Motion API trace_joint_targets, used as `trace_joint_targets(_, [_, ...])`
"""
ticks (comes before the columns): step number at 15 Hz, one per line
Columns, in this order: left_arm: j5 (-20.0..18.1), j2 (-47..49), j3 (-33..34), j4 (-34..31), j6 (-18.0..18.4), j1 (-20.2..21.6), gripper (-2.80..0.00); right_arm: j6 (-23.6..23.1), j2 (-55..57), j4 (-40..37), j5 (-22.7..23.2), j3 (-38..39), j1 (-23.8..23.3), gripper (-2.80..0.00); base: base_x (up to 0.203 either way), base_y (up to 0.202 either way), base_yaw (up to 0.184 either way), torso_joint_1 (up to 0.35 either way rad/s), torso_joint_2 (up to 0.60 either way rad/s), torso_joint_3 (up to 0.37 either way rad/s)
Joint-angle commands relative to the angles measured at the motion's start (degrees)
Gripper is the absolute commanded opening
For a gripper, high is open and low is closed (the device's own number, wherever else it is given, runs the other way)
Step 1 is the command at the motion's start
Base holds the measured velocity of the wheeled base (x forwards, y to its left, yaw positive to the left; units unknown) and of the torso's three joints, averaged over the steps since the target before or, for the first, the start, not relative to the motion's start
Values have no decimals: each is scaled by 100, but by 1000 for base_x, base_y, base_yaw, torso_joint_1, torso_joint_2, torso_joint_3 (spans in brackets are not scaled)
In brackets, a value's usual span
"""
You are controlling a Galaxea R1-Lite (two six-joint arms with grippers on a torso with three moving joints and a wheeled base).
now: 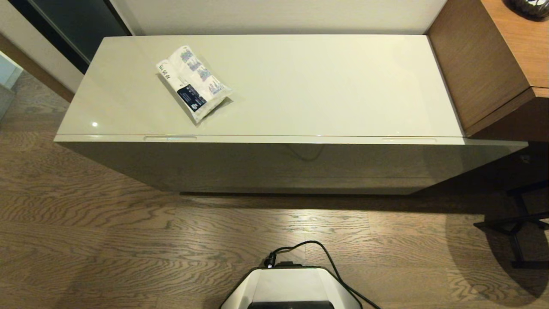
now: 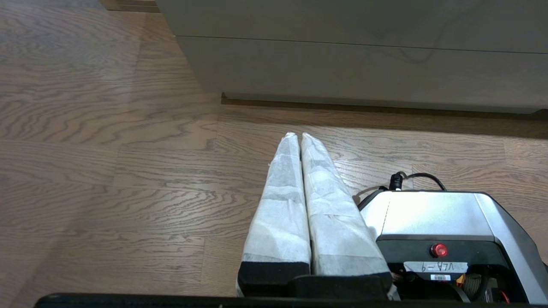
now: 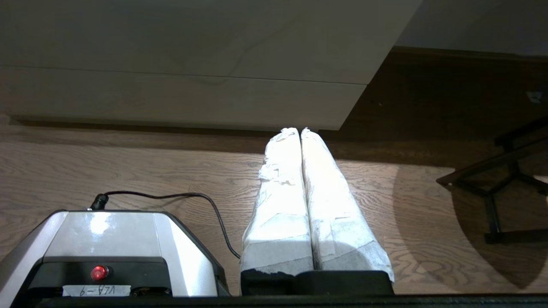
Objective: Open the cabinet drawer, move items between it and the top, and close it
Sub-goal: Open the drawer
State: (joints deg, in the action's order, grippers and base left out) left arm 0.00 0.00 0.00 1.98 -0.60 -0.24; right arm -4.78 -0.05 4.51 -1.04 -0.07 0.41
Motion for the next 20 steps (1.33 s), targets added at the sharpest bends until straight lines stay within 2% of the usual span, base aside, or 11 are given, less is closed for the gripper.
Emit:
trace_joint_targets(1, [0, 0, 0, 4, -1, -2, -280, -6, -65, 6, -2, 7, 2, -280, 0, 0, 0, 0, 0, 0])
trace_joint_targets(11, [0, 0, 0, 4, -1, -2, -280, -6, -65, 6, -2, 7, 2, -280, 0, 0, 0, 0, 0, 0])
trace_joint_targets(14, [9, -8, -43, -293, 208, -2, -280, 3, -65, 6, -2, 7, 2, -280, 0, 0, 0, 0, 0, 0])
trace_joint_targets(20, [40, 9, -88, -401, 138, 0, -280, -6, -65, 6, -2, 7, 2, -280, 0, 0, 0, 0, 0, 0])
